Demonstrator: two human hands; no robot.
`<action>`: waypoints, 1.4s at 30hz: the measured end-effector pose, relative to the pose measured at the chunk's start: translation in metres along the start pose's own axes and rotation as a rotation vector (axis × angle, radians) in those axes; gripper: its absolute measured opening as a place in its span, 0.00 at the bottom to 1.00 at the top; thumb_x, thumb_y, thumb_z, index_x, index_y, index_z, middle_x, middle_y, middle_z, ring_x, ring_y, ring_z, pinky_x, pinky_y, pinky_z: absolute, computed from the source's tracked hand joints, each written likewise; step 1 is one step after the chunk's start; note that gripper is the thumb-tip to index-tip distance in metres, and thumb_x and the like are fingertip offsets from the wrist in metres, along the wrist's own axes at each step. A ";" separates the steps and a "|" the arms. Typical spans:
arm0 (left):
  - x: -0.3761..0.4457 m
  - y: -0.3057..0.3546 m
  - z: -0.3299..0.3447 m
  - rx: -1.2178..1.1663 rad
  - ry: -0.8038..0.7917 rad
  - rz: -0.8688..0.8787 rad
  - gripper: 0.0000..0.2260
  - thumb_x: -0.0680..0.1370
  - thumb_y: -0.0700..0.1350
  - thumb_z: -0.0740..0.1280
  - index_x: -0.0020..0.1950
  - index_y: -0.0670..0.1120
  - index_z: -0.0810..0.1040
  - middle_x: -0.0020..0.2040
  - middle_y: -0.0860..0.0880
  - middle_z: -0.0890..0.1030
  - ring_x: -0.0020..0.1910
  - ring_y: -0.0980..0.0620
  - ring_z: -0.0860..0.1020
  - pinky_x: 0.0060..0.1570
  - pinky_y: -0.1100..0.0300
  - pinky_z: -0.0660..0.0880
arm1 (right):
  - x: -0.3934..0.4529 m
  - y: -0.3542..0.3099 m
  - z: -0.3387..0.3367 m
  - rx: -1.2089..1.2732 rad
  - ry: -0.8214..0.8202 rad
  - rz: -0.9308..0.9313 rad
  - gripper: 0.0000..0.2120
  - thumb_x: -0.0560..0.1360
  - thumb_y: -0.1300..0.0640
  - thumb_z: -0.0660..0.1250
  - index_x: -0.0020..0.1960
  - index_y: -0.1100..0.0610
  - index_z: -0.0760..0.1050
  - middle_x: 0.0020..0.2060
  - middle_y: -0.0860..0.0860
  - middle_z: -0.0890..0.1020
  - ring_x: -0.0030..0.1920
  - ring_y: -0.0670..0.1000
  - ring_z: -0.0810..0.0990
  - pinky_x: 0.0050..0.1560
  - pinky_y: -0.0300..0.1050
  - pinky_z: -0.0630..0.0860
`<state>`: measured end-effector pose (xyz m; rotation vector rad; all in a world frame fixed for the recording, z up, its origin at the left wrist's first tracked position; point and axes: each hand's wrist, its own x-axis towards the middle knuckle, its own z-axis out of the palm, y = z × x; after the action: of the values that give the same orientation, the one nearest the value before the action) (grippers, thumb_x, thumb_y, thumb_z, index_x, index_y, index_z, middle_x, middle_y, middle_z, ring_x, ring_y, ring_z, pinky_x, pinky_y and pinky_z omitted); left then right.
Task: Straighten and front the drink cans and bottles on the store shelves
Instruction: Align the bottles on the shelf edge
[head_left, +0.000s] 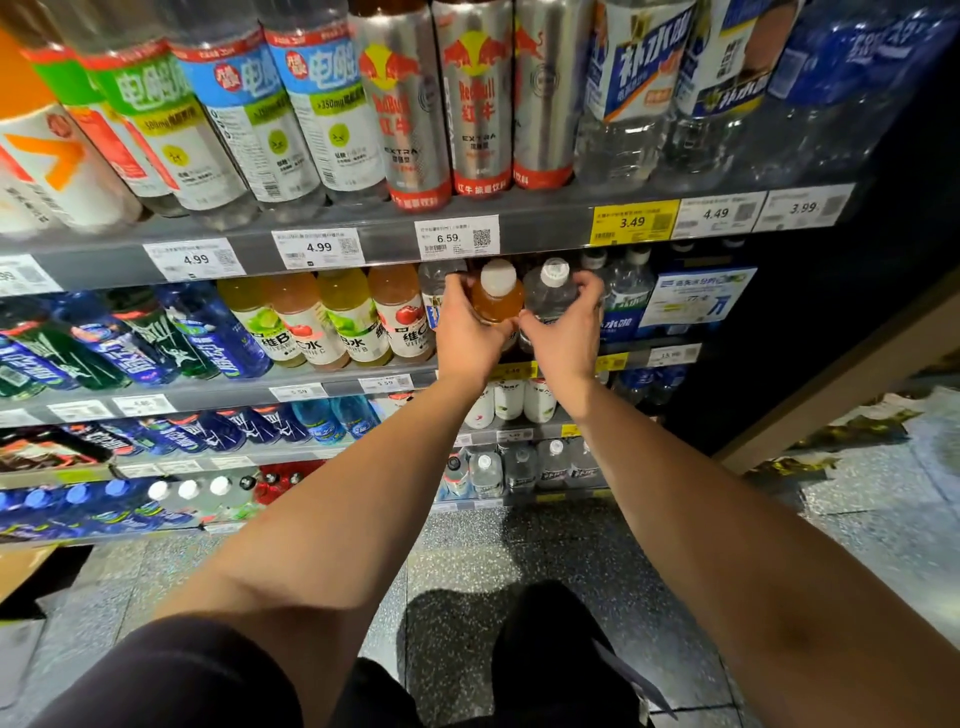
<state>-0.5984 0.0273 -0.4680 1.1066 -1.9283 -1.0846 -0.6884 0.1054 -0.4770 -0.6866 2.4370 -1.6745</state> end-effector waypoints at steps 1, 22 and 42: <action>-0.002 0.001 -0.001 -0.022 -0.033 -0.019 0.28 0.66 0.45 0.80 0.57 0.48 0.66 0.53 0.48 0.80 0.51 0.50 0.80 0.54 0.51 0.78 | 0.000 0.002 -0.002 0.025 -0.015 0.014 0.38 0.66 0.56 0.79 0.69 0.58 0.63 0.63 0.57 0.73 0.64 0.55 0.72 0.55 0.34 0.66; -0.038 -0.024 -0.049 -0.241 0.156 -0.111 0.31 0.63 0.52 0.81 0.62 0.50 0.74 0.55 0.52 0.81 0.54 0.54 0.80 0.60 0.53 0.78 | -0.008 0.008 -0.011 0.110 -0.167 0.038 0.39 0.65 0.62 0.79 0.69 0.53 0.64 0.58 0.51 0.78 0.53 0.47 0.79 0.45 0.20 0.70; -0.037 -0.036 -0.096 -0.175 0.158 -0.123 0.30 0.64 0.50 0.82 0.63 0.50 0.74 0.54 0.53 0.81 0.54 0.55 0.80 0.56 0.58 0.78 | 0.022 -0.025 0.040 -0.115 -0.353 0.189 0.22 0.70 0.56 0.76 0.57 0.62 0.70 0.54 0.56 0.80 0.55 0.56 0.79 0.55 0.50 0.77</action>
<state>-0.4897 0.0179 -0.4624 1.1871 -1.6288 -1.1703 -0.6870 0.0546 -0.4657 -0.6745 2.2765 -1.2336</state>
